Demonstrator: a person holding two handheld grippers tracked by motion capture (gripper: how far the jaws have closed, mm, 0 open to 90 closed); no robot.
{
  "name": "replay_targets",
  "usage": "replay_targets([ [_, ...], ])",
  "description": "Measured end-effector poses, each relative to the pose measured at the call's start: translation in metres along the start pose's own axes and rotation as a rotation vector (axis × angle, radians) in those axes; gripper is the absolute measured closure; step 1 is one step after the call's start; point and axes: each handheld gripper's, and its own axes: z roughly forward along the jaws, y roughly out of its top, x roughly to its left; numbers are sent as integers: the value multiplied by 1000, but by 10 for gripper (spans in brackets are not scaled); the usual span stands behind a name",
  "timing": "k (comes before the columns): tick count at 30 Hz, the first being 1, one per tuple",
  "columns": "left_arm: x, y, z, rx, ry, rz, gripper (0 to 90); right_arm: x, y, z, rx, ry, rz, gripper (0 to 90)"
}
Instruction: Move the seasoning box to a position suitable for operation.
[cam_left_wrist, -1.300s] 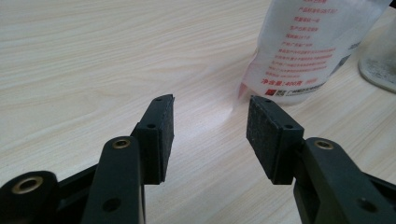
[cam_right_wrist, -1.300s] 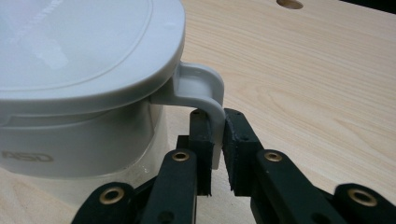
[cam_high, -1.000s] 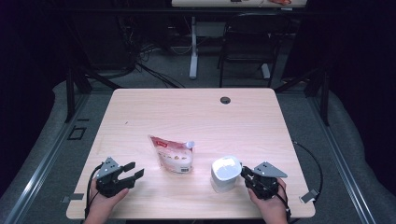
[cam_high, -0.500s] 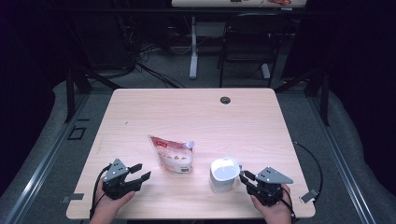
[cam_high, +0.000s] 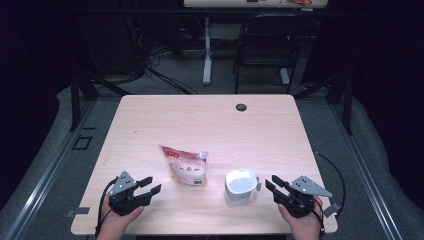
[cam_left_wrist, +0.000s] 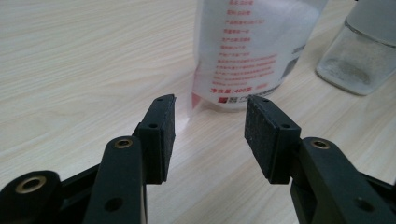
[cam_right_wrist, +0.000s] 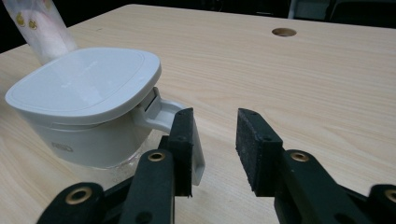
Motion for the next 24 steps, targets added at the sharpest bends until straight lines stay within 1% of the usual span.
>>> replay_targets([
  [1, -1, 0, 1, -6, 1, 3, 531, 0, 0, 0, 13, 8, -2, 720],
  [2, -1, 0, 1, -6, 1, 3, 530, 0, 0, 0, 13, 8, -2, 720],
  [4, -2, 1, 1, -9, -3, 2, 530, 2, 0, 3, 40, 44, -4, 780],
  [5, -3, 1, 1, -16, -5, 5, 531, 4, -1, 4, 50, 52, -11, 793],
  [6, -5, 1, 0, -25, -12, 17, 547, 7, -1, 5, 57, 50, -26, 809],
  [8, -7, 2, -1, -30, -16, 18, 553, 8, 0, 5, 46, 28, -35, 820],
  [11, -8, 2, 0, -34, -19, 19, 558, 7, 2, 6, 31, 15, -20, 835],
  [12, -9, 2, 1, -29, -21, 25, 559, 3, 4, 10, 32, 26, -5, 849],
  [14, -9, 2, 1, -27, -23, 23, 561, 0, 5, 13, 37, 29, -1, 852],
  [15, -10, 2, 0, -29, -23, 20, 563, -4, 7, 18, 43, 56, 17, 863],
  [16, -10, 2, 0, -29, -25, 18, 565, -4, 7, 20, 47, 57, 22, 870],
  [17, -10, 2, 0, -29, -25, 18, 565, -4, 7, 20, 47, 57, 22, 870],
  [18, -10, 2, 0, -28, -25, 19, 566, -5, 7, 23, 61, 73, 21, 883],
  [20, -9, 1, 0, -22, -25, 21, 566, -3, 6, 24, 77, 86, 12, 900],
  [22, -9, 1, 0, -23, -24, 20, 568, -1, 6, 24, 83, 86, 4, 900],
  [24, -9, 1, -1, -21, -26, 20, 570, -1, 6, 23, 95, 98, 4, 900],
])
